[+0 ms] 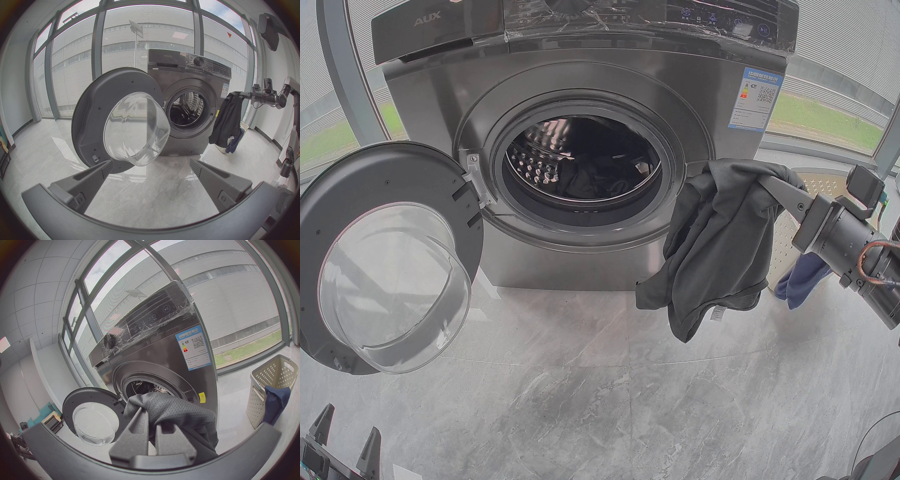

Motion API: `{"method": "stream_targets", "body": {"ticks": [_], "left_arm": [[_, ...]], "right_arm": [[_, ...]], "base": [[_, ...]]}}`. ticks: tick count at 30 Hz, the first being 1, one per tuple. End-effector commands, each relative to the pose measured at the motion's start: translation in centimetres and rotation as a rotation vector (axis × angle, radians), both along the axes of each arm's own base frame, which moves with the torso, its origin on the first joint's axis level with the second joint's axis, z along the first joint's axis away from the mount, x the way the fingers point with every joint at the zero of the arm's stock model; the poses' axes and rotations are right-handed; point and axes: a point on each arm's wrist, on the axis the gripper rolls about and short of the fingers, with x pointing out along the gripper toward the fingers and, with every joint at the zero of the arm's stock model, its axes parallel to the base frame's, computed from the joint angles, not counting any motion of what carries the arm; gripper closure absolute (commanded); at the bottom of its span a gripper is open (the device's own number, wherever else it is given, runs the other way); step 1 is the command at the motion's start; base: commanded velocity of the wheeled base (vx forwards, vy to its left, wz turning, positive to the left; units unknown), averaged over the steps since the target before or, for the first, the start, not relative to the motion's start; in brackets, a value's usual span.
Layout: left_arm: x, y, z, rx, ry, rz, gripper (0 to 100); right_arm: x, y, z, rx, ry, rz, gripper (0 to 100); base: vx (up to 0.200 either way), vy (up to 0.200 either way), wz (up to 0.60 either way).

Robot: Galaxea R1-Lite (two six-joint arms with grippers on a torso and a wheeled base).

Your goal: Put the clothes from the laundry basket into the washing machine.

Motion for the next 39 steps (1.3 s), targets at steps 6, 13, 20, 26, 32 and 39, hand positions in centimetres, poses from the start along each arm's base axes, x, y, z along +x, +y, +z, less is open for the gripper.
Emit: {"method": "stream_targets", "body": {"ticks": [6, 13, 20, 26, 32, 39], "left_arm": [[0.0, 0.0, -0.5, 0.019, 0.0, 0.011, 0], [0.0, 0.0, -0.4, 0.039, -0.008, 0.008, 0], [-0.6, -0.6, 7.2, 0.027, -0.162, -0.258, 0], [4.1, -1.0, 8.4, 0.03, 0.069, -0.428, 0], [8.3, -1.9, 9.4, 0.045, 0.108, -0.609, 0], [11.9, -4.1, 9.2, 0.033, 0.178, -0.745, 0]], "right_arm": [[-0.6, 3.1, -0.5, -0.017, 0.027, 0.109, 100], [-0.4, 5.3, -1.1, -0.031, 0.042, 0.169, 100], [0.5, 6.8, -0.5, -0.009, 0.034, 0.19, 100], [2.4, 9.0, -0.8, -0.003, 0.037, 0.194, 100], [4.2, 11.1, -0.7, 0.044, 0.029, 0.156, 100], [4.9, 13.4, -0.3, 0.089, 0.021, 0.179, 100]], "base": [[0.0, 0.0, 0.0], [0.0, 0.0, 0.0], [0.0, 0.0, 0.0], [0.0, 0.0, 0.0], [0.0, 0.0, 0.0], [0.0, 0.0, 0.0]]}}
